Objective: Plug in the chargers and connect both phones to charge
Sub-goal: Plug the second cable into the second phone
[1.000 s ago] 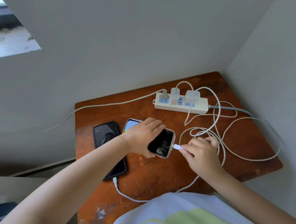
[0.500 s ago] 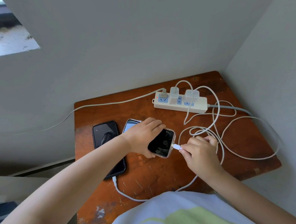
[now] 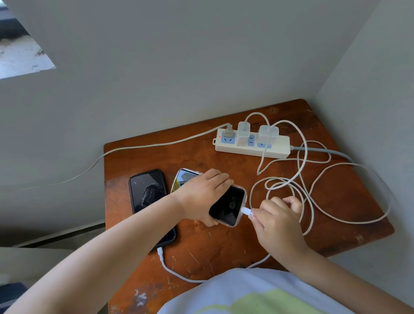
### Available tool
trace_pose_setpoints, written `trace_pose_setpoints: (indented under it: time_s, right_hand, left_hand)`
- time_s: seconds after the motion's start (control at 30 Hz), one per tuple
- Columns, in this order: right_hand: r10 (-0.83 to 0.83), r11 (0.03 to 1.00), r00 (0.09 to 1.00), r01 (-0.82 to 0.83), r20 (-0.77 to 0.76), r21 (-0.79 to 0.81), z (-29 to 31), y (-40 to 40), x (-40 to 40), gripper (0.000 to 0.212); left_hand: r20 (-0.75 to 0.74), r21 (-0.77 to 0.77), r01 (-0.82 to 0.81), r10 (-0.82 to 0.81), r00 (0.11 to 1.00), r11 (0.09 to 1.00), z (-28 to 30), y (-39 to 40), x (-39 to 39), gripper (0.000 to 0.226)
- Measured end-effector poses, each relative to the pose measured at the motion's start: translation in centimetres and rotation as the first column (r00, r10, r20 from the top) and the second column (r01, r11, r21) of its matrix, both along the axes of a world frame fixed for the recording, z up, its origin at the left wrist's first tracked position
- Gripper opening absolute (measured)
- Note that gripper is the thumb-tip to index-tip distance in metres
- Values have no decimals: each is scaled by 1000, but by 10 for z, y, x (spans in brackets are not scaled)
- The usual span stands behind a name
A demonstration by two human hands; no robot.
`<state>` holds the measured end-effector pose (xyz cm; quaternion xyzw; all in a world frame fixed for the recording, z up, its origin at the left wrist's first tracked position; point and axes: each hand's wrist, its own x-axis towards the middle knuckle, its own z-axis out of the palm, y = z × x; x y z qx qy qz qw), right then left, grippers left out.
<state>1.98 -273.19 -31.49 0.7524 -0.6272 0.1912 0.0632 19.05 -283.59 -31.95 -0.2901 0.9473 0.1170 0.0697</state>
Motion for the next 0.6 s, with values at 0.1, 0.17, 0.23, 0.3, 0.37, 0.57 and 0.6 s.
trace_pose_setpoints:
  time_s: [0.1, 0.17, 0.23, 0.3, 0.37, 0.57, 0.6]
  right_hand:
    - [26, 1000, 999, -26, 22, -16, -4, 2, -2, 20]
    - [33, 999, 999, -32, 28, -23, -6, 2, -4, 18]
    - [33, 999, 999, -32, 37, -27, -9, 2, -5, 15]
    - [25, 1000, 998, -26, 57, 9, -14, 4, -4, 14]
    - [11, 997, 997, -17, 79, 78, -21, 4, -3, 19]
    - [30, 973, 991, -59, 132, 223, -35, -3, -6, 22]
    - [33, 970, 991, -64, 133, 234, -36, -3, -8, 23]
  left_hand:
    - [-11, -23, 15, -15, 1000, 1000, -2, 4, 1, 86]
    - [-14, -23, 17, -17, 1000, 1000, -2, 6, 1, 86]
    - [5, -13, 35, -35, 999, 999, -1, 4, 0, 86]
    - [65, 3, 81, -81, 995, 997, 0, 0, -3, 86]
    - [145, 33, 133, -137, 980, 991, 0, -8, -9, 88]
    - [399, 65, 276, -279, 874, 959, 2, -30, -16, 90]
    - [431, 89, 285, -294, 853, 955, 0, -34, -15, 88]
